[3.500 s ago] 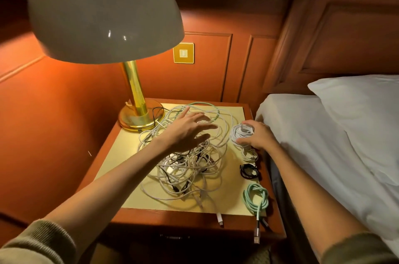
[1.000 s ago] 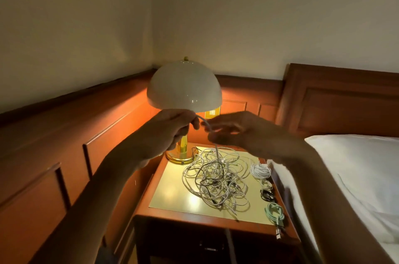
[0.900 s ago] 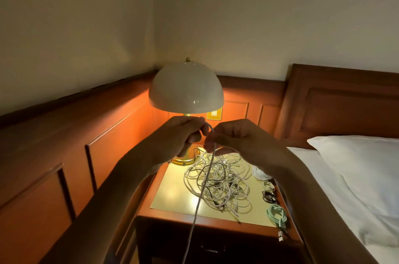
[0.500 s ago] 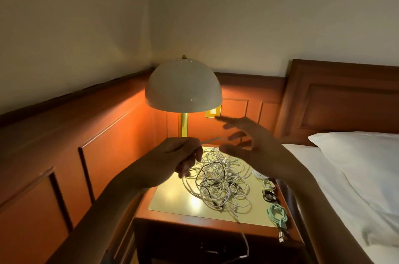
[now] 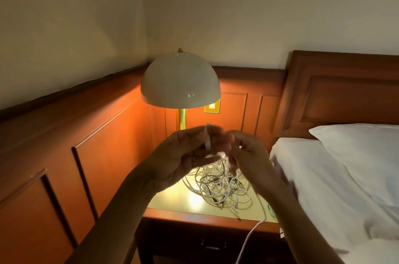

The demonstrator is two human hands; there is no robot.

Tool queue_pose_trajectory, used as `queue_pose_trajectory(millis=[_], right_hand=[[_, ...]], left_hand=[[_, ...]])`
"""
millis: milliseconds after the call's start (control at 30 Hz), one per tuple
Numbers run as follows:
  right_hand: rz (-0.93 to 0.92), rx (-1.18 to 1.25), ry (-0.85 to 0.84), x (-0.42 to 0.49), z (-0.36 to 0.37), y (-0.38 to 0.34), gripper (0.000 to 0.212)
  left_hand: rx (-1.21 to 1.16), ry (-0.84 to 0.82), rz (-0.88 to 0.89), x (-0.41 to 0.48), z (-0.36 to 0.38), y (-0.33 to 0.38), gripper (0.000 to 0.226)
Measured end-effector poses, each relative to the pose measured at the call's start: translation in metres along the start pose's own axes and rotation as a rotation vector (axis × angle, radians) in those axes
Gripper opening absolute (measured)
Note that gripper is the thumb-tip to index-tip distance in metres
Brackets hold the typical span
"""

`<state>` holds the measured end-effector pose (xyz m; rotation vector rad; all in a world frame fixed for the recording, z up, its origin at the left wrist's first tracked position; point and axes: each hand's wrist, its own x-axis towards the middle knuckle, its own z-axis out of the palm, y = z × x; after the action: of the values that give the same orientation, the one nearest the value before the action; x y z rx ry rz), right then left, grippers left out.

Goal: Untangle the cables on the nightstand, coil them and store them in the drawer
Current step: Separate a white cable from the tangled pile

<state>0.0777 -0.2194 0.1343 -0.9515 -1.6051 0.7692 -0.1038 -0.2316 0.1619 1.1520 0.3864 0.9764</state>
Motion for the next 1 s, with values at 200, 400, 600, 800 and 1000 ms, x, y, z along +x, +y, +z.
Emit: queue_pose_trajectory(millis=[200, 400, 600, 800, 1000], right_hand=[[0.105, -0.252, -0.134, -0.041, 0.031, 0.026, 0.021], [-0.057, -0.69, -0.055, -0.015, -0.017, -0.001, 0.009], [0.158, 0.001, 0.008, 0.001, -0.007, 0.001, 0.011], [0.145, -0.151, -0.12, -0.041, 0.048, 0.028, 0.023], [-0.073, -0.624, -0.033, -0.026, -0.002, 0.004, 0.009]], left_hand=[[0.078, 0.369, 0.357, 0.049, -0.037, -0.042, 0.027], [1.287, 0.068, 0.44, 0.03, -0.074, -0.066, 0.023], [0.157, -0.17, 0.025, 0.015, -0.058, -0.043, 0.022], [-0.4, 0.313, 0.26, 0.033, -0.044, -0.051, 0.025], [1.243, 0.253, 0.518, 0.016, -0.083, -0.08, 0.022]])
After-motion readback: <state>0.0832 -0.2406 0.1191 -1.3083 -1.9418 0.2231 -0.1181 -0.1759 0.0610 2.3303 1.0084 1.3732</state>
